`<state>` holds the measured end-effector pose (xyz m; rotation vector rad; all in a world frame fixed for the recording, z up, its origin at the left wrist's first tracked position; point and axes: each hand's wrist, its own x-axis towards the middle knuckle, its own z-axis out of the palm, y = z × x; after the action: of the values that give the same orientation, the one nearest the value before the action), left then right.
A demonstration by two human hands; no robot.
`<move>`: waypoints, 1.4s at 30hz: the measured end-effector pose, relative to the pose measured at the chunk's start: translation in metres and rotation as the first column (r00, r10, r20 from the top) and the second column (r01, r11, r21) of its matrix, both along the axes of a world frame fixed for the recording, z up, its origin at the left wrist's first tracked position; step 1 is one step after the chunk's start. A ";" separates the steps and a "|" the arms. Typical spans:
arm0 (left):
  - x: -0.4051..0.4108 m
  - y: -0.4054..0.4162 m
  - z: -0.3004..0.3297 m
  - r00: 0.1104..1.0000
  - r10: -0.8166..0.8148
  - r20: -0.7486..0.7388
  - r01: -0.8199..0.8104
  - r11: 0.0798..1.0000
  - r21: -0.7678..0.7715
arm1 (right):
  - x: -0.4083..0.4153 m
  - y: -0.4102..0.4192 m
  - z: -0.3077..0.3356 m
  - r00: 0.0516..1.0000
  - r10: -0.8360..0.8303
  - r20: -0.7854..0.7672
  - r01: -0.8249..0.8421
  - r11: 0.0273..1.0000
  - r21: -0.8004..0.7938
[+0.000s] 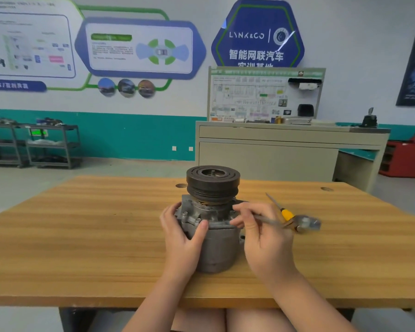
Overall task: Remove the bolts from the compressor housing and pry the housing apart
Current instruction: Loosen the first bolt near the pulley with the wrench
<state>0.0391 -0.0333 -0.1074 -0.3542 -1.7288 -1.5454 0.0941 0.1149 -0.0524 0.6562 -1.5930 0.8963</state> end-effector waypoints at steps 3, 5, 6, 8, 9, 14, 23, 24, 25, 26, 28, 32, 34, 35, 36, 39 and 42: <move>0.001 0.000 0.001 1.000 0.002 0.006 -0.002 1.000 -0.008 | -0.002 -0.005 -0.011 0.995 0.022 -0.099 -0.013 0.996 0.092; 0.001 0.000 0.001 1.000 0.004 0.007 -0.004 1.000 -0.011 | -0.003 -0.011 -0.010 0.988 0.139 -0.061 -0.143 0.987 -0.072; 0.001 0.000 0.001 1.000 0.003 0.010 -0.003 1.000 -0.010 | -0.003 -0.015 -0.005 0.973 0.226 -0.038 -0.228 0.944 -0.238; 0.002 -0.001 0.001 1.000 -0.003 0.014 0.003 1.000 -0.005 | -0.008 -0.018 0.008 0.928 0.371 -0.028 -0.314 0.741 -0.594; 0.002 -0.001 0.001 1.000 -0.004 0.015 0.004 1.000 -0.002 | -0.014 -0.016 0.014 0.896 0.444 -0.003 -0.305 0.610 -0.731; 0.002 -0.001 0.001 1.000 -0.012 0.010 0.012 1.000 0.008 | -0.042 0.011 0.037 0.529 0.840 0.122 -0.096 0.202 -0.975; 0.001 -0.001 0.000 1.000 -0.014 0.007 0.014 1.000 0.019 | -0.003 0.022 0.035 0.742 0.658 0.132 -0.367 0.562 -0.742; 0.001 -0.001 0.001 1.000 -0.015 0.007 0.015 1.000 0.018 | 0.000 0.019 0.031 0.779 0.607 0.156 -0.352 0.629 -0.693; 0.000 0.000 0.001 1.000 -0.013 0.005 0.012 1.000 0.018 | 0.003 0.016 0.027 0.800 0.579 0.160 -0.353 0.669 -0.655; 0.001 0.000 0.001 1.000 -0.009 0.002 0.009 1.000 0.020 | 0.005 0.013 0.023 0.813 0.561 0.157 -0.359 0.695 -0.623; 0.001 0.000 0.000 1.000 -0.003 0.002 0.002 1.000 0.023 | 0.005 0.009 0.016 0.838 0.525 0.149 -0.362 0.740 -0.566; 0.001 0.000 0.000 1.000 -0.001 0.001 0.001 1.000 0.020 | 0.004 0.000 0.005 0.892 0.432 0.132 -0.315 0.806 -0.501; 0.000 0.000 0.000 1.000 0.003 -0.005 -0.003 1.000 0.019 | 0.005 -0.003 0.002 0.945 0.298 0.133 -0.223 0.888 -0.402; 0.000 0.000 0.000 1.000 0.005 -0.007 -0.005 1.000 0.018 | 0.005 -0.005 0.000 0.970 0.210 0.124 -0.159 0.930 -0.331; 0.000 0.000 0.000 1.000 0.007 -0.007 -0.006 1.000 0.015 | 0.005 -0.008 -0.002 0.988 0.116 0.104 -0.089 0.967 -0.241; 0.001 -0.001 0.000 1.000 0.001 0.003 -0.001 1.000 0.008 | 0.004 -0.016 -0.011 0.991 -0.121 -0.065 0.123 0.992 0.037; 0.002 -0.001 0.000 1.000 0.008 0.002 -0.008 1.000 0.007 | 0.000 -0.017 -0.012 0.996 -0.025 -0.086 0.020 0.998 -0.063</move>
<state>0.0406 -0.0342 -0.1076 -0.3418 -1.7238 -1.5461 0.0945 0.0984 -0.0640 0.6238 -1.4864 0.8859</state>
